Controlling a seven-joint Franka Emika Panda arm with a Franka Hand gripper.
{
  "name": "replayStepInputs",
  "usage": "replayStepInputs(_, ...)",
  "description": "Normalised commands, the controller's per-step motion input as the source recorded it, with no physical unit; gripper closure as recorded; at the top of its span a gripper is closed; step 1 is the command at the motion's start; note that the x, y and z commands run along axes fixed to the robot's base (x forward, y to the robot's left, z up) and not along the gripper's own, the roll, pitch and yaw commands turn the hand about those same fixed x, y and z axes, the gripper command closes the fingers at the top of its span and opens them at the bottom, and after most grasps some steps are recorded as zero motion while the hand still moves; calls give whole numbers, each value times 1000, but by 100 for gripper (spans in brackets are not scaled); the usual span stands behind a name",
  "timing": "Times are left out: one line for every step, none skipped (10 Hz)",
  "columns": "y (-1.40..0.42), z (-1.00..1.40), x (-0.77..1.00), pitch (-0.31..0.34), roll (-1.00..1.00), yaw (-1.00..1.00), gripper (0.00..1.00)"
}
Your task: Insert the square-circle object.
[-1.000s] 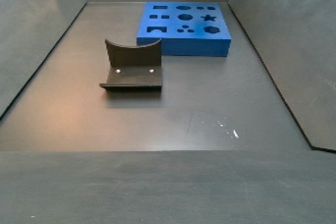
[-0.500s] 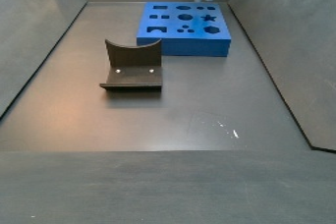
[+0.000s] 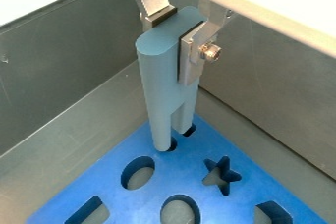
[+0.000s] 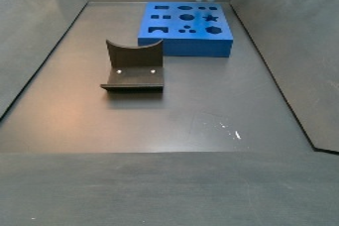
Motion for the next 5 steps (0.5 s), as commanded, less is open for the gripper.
replayStepInputs(0, -160, -260, 0, 0, -337, 100)
replayStepInputs(0, -154, -169, 0, -33, 0, 100)
replayStepInputs(0, -163, -80, 0, 0, 0, 100)
replayStepInputs(0, -237, 0, 0, 0, 11, 100)
replayStepInputs(0, -291, 3, 0, 0, 43, 100)
